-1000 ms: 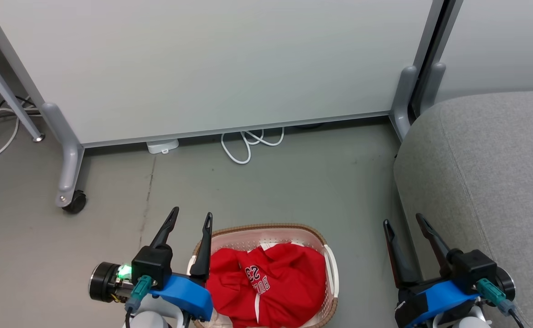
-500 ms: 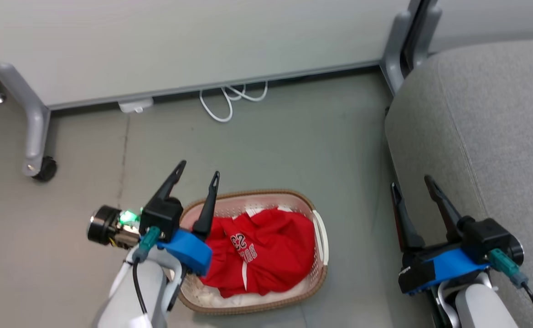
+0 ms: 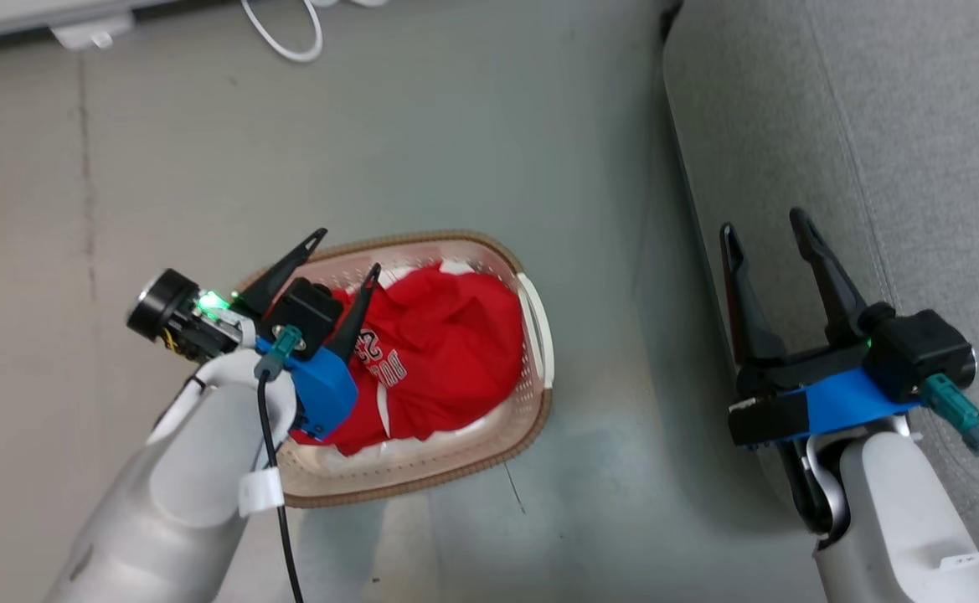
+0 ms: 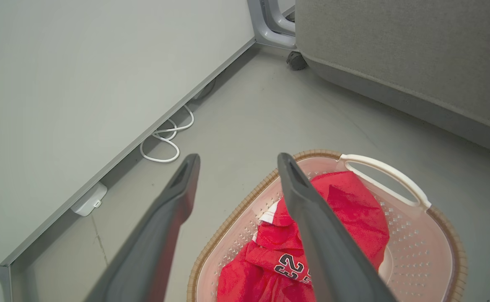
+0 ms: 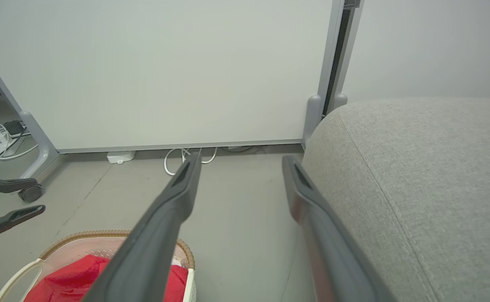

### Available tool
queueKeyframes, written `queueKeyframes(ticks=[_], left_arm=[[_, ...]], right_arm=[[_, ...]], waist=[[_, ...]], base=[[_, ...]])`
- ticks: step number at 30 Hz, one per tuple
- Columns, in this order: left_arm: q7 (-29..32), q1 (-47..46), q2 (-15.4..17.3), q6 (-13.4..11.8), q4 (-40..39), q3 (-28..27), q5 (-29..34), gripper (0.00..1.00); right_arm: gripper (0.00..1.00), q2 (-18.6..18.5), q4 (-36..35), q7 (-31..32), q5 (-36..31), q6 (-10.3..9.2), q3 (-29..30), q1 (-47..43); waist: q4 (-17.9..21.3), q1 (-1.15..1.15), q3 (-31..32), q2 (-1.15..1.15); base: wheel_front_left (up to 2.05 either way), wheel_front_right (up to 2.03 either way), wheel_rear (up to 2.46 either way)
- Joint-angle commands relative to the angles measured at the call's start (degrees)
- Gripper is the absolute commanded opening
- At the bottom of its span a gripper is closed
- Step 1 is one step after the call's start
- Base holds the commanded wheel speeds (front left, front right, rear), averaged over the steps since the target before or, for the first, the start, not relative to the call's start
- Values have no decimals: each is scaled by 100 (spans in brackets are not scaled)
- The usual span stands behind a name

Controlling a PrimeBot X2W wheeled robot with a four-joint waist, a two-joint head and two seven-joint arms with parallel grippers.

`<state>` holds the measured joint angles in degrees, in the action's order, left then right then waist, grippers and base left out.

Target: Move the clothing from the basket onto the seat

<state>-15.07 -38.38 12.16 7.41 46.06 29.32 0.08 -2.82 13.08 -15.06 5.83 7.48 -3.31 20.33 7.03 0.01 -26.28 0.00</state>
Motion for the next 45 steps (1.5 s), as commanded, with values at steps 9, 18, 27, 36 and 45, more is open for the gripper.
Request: queueKeyframes(ticks=[9,18,27,36,45], left_arm=[[-15,-1012,271,4,1124,1007,-190,100],[207,-1757,320,5,2171,2342,-193,100],[472,-2242,413,5,2537,3723,-384,100],[695,-2594,498,5,2616,4331,-612,100],[1125,-2604,505,5,2681,4417,-548,0]], right_arm=[[100,-10,-195,-18,92,3,-78,538],[100,-10,-334,-18,166,3,-240,943],[100,-10,-470,-18,259,2,-384,1114],[100,-8,-655,-18,402,2,-471,1127],[100,-9,-761,-18,480,2,-467,1106]], waist=[[487,-1,-1291,0],[706,-1,-2056,0],[952,-1,-2608,0],[1160,-1,-3089,0],[1226,-1,-3215,0]], base=[[0,0,0],[0,0,0],[0,0,0],[0,0,0],[0,0,0]])
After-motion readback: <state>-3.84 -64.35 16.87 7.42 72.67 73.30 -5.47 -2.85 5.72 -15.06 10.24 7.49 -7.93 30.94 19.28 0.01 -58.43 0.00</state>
